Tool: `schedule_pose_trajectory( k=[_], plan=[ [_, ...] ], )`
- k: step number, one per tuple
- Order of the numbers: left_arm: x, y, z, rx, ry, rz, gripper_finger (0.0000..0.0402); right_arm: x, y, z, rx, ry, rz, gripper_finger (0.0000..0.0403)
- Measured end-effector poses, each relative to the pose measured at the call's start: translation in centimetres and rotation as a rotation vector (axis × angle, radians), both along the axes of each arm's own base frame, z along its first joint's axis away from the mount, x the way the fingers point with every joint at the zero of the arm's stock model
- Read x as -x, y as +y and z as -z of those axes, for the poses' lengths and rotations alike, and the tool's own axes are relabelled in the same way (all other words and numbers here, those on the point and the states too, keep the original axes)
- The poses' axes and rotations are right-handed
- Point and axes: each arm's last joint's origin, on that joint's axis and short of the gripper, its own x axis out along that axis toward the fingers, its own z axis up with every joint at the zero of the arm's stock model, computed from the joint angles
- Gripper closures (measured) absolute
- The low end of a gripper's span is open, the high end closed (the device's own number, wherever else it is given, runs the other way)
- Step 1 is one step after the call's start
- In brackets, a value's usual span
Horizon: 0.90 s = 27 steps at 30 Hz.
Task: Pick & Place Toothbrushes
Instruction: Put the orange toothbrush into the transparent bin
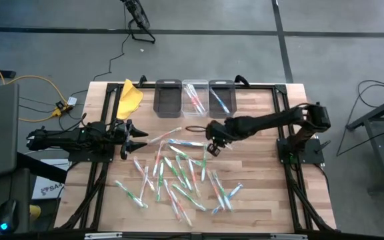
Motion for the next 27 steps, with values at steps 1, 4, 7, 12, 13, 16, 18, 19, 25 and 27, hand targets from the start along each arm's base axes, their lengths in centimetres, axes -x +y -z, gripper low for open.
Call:
schedule_pose_trajectory(
  k=[1, 4, 7, 12, 13, 16, 18, 19, 25, 27],
  plan=[
    [0.0, 0.0, 0.0, 0.000, 0.000, 0.000, 0.0169, -0.3, -0.5, -0.7, 0.007, -0.019, -0.003, 0.0393],
    [0.0, 0.0, 0.0, 0.002, 0.000, 0.000, 0.0169, -1.4, -2.6, -3.0, 0.040, -0.107, -0.001, 0.0394],
    [0.0, 0.0, 0.0, 0.002, -0.001, -0.001, 0.0169, -2.5, -5.1, -5.2, 0.055, -0.189, 0.000, 0.0394],
    [0.0, 0.0, 0.0, 0.010, -0.001, -0.001, 0.0169, -3.5, -9.8, -8.5, 0.060, -0.308, 0.061, 0.0395],
    [0.0, 0.0, 0.0, 0.010, -0.001, -0.001, 0.0169, -3.6, -10.7, -9.0, 0.064, -0.332, 0.078, 0.0395],
    [0.0, 0.0, 0.0, 0.010, -0.001, -0.001, 0.0169, -3.9, -13.5, -9.7, 0.050, -0.383, 0.117, 0.0395],
    [0.0, 0.0, 0.0, 0.010, -0.002, -0.001, 0.0169, -4.3, -15.1, -9.3, 0.033, -0.396, 0.134, 0.0395],
    [0.0, 0.0, 0.0, 0.010, -0.002, -0.001, 0.0169, -4.5, -15.9, -9.0, 0.025, -0.405, 0.144, 0.0395],
    [0.0, 0.0, 0.0, 0.010, -0.002, -0.002, 0.0169, -6.2, -20.2, -6.1, -0.014, -0.404, 0.193, 0.0395],
    [0.0, 0.0, 0.0, 0.010, -0.001, -0.002, 0.0169, -6.7, -21.5, -5.1, -0.030, -0.401, 0.220, 0.0395]
  ],
)
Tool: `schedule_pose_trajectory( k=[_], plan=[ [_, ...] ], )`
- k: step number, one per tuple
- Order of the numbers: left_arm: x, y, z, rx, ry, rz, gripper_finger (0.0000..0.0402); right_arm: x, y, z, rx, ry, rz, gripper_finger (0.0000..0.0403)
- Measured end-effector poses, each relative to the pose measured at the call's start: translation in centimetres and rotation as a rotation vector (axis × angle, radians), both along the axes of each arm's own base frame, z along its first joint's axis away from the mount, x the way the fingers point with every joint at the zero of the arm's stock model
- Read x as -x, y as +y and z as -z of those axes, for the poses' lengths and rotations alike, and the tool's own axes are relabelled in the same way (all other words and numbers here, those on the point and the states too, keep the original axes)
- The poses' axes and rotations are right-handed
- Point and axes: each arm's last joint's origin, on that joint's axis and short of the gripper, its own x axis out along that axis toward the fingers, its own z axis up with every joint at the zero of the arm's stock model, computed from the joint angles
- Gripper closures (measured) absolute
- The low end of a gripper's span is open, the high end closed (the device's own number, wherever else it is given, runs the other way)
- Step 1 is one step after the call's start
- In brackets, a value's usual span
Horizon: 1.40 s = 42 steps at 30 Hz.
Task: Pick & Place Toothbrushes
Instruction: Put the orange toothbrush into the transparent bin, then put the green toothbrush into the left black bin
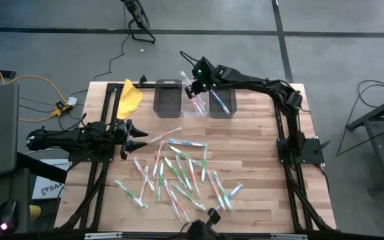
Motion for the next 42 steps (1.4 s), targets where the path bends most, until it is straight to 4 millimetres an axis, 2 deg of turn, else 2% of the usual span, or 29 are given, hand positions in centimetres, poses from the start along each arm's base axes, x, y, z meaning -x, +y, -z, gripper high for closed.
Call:
schedule_pose_trajectory(
  k=[3, 8, 16, 20, 25, 27, 30, 34, 38, 42],
  plan=[
    [0.0, 0.0, 0.0, 0.000, 0.000, 0.000, 0.0169, -0.6, -1.4, 1.3, -0.029, 0.021, 0.013, 0.0395],
    [0.0, 0.0, 0.0, 0.000, 0.000, 0.000, 0.0169, -0.8, -2.2, 3.6, -0.096, 0.117, 0.018, 0.0392],
    [0.0, 0.0, 0.0, 0.000, 0.001, 0.000, 0.0169, -0.4, -1.5, 4.2, -0.122, 0.208, -0.006, 0.0387],
    [0.0, 0.0, 0.0, 0.000, 0.001, 0.000, 0.0169, -0.4, -1.5, 4.2, -0.121, 0.214, -0.004, 0.0361],
    [0.0, 0.0, 0.0, 0.000, 0.002, 0.000, 0.0169, -0.3, -1.5, 4.2, -0.111, 0.221, -0.007, 0.0301],
    [0.0, 0.0, 0.0, 0.000, 0.002, 0.000, 0.0169, -0.1, -1.3, 3.8, -0.124, 0.228, -0.029, 0.0275],
    [0.0, 0.0, 0.0, 0.000, 0.004, 0.000, 0.0169, 0.6, -0.8, 2.2, -0.134, 0.223, -0.062, 0.0245],
    [0.0, 0.0, 0.0, 0.000, 0.004, 0.000, 0.0169, 1.7, 0.8, 0.0, -0.127, 0.276, -0.084, 0.0231],
    [0.0, 0.0, 0.0, 0.000, 0.005, 0.000, 0.0169, 2.9, 3.5, -2.7, -0.081, 0.356, -0.098, 0.0232],
    [0.0, 0.0, 0.0, -0.001, 0.004, 0.000, 0.0169, 4.1, 7.3, -5.1, -0.049, 0.451, -0.140, 0.0235]
  ],
)
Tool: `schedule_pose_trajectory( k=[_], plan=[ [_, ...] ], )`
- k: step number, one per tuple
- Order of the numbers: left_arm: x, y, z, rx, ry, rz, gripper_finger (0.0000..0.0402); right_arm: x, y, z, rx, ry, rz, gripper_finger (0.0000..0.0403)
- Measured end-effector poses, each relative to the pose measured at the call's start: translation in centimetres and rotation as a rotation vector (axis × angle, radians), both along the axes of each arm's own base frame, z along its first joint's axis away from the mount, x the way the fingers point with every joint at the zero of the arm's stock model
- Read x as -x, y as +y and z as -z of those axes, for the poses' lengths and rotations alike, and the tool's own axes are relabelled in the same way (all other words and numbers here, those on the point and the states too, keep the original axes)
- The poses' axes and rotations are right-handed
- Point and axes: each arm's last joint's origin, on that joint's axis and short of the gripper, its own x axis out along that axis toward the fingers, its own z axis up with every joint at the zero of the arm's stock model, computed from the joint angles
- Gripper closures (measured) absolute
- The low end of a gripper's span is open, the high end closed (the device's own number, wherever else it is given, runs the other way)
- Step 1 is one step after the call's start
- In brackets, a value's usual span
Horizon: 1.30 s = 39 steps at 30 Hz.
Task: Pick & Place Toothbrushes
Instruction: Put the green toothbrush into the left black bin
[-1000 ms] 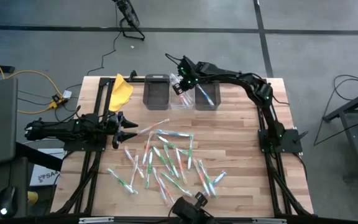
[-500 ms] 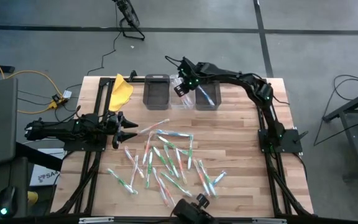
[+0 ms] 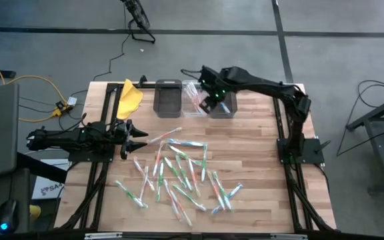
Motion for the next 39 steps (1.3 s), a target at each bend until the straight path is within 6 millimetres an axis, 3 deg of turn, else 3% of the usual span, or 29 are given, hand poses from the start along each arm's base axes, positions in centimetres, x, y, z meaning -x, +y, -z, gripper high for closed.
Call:
schedule_pose_trajectory(
  k=[4, 8, 16, 22, 30, 34, 39],
  plan=[
    [0.0, 0.0, 0.0, 0.000, -0.002, 0.000, 0.0169, 0.9, 3.9, -0.9, 0.053, 0.062, -0.073, 0.0237],
    [0.0, 0.0, 0.0, 0.000, -0.001, 0.001, 0.0169, 2.2, 7.3, -0.1, 0.045, 0.098, -0.152, 0.0237],
    [0.0, 0.0, 0.0, 0.000, -0.003, 0.000, 0.0169, 5.2, 13.4, 3.9, -0.011, 0.139, -0.129, 0.0237],
    [0.0, 0.0, 0.0, 0.001, -0.003, -0.001, 0.0169, 6.3, 18.2, 7.0, -0.061, 0.136, -0.126, 0.0237],
    [0.0, 0.0, 0.0, 0.007, -0.004, -0.001, 0.0169, 7.3, 23.5, 8.8, -0.095, 0.075, -0.124, 0.0237],
    [0.0, 0.0, 0.0, 0.007, -0.004, -0.001, 0.0169, 8.2, 25.8, 9.1, -0.092, 0.088, -0.238, 0.0237],
    [0.0, 0.0, 0.0, 0.007, -0.004, -0.001, 0.0169, 9.7, 28.5, 10.0, -0.089, 0.132, -0.507, 0.0237]
  ],
)
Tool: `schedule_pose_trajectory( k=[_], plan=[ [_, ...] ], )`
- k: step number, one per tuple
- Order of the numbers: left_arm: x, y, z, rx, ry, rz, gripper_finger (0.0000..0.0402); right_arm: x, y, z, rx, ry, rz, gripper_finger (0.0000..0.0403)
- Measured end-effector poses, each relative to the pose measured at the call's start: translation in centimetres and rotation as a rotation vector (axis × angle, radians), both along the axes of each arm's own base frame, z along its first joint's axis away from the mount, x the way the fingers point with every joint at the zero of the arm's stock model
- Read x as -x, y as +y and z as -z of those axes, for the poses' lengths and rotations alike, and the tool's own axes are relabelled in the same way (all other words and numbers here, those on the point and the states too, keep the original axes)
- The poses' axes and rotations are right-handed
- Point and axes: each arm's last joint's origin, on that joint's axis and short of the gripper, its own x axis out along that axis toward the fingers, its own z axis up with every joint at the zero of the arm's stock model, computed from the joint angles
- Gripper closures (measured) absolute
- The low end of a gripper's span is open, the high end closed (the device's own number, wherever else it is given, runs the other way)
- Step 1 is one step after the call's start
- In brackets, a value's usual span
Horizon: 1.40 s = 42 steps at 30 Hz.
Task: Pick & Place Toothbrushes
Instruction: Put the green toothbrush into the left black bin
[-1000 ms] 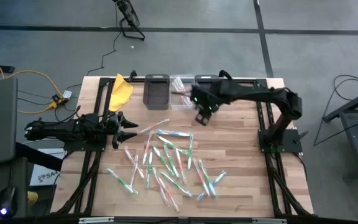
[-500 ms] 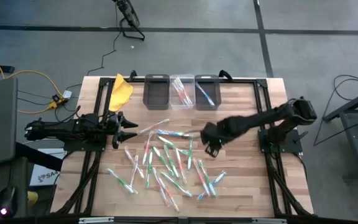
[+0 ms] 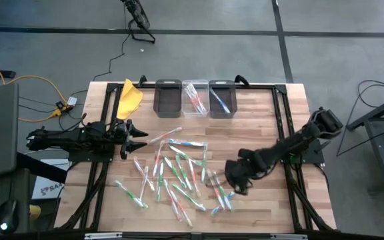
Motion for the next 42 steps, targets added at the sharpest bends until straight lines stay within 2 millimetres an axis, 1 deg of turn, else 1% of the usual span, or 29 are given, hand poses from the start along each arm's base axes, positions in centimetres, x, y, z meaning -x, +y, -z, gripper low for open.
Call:
schedule_pose_trajectory(
  k=[3, 5, 7, 9, 13, 15, 16, 18, 19, 20, 23, 24, 25, 28, 36, 42],
  plan=[
    [0.0, 0.0, 0.0, 0.000, 0.000, 0.000, 0.0169, 1.4, 1.5, 1.0, 0.008, 0.032, -0.201, 0.0237],
    [0.0, 0.0, 0.0, 0.000, 0.000, 0.000, 0.0169, 2.0, 2.3, 1.6, 0.025, 0.016, -0.321, 0.0237],
    [0.0, 0.0, 0.0, 0.000, 0.000, 0.000, 0.0169, 2.3, 2.9, 2.2, 0.047, -0.026, -0.399, 0.0237],
    [0.0, 0.0, 0.0, 0.000, 0.000, -0.001, 0.0169, 2.1, 3.3, 2.4, 0.059, -0.096, -0.392, 0.0237],
    [0.0, 0.0, 0.0, 0.000, -0.001, 0.000, 0.0169, 0.6, 4.0, 1.8, -0.017, -0.274, -0.280, 0.0237],
    [0.0, 0.0, 0.0, 0.000, -0.001, -0.001, 0.0169, -0.3, 4.5, 1.8, -0.047, -0.351, -0.296, 0.0237],
    [0.0, 0.0, 0.0, 0.000, -0.001, -0.001, 0.0169, -0.5, 4.9, 2.0, -0.046, -0.379, -0.333, 0.0237],
    [0.0, 0.0, 0.0, 0.000, 0.000, -0.002, 0.0169, -0.8, 5.3, 2.2, -0.046, -0.403, -0.375, 0.0237],
    [0.0, 0.0, 0.0, 0.000, -0.001, -0.001, 0.0169, -1.0, 5.3, 2.4, -0.058, -0.411, -0.349, 0.0237],
    [0.0, 0.0, 0.0, 0.000, -0.001, -0.001, 0.0169, -1.2, 5.1, 2.5, -0.078, -0.404, -0.272, 0.0237],
    [0.0, 0.0, 0.0, 0.001, 0.000, -0.002, 0.0169, -2.2, 3.4, 2.6, -0.143, -0.386, 0.059, 0.0237],
    [0.0, 0.0, 0.0, 0.000, -0.001, -0.001, 0.0169, -2.5, 2.8, 2.7, -0.165, -0.375, 0.137, 0.0237],
    [0.0, 0.0, 0.0, 0.000, 0.000, -0.002, 0.0169, -2.7, 2.4, 2.7, -0.188, -0.358, 0.177, 0.0237],
    [0.0, 0.0, 0.0, 0.001, 0.000, -0.002, 0.0169, -3.0, 2.2, 3.1, -0.244, -0.318, 0.184, 0.0237],
    [0.0, 0.0, 0.0, 0.001, -0.001, -0.001, 0.0169, -3.2, 2.3, 5.5, -0.251, -0.208, 0.280, 0.0237],
    [0.0, 0.0, 0.0, 0.001, 0.000, -0.001, 0.0169, -3.2, 2.3, 6.0, -0.240, -0.189, 0.287, 0.0237]
  ],
)
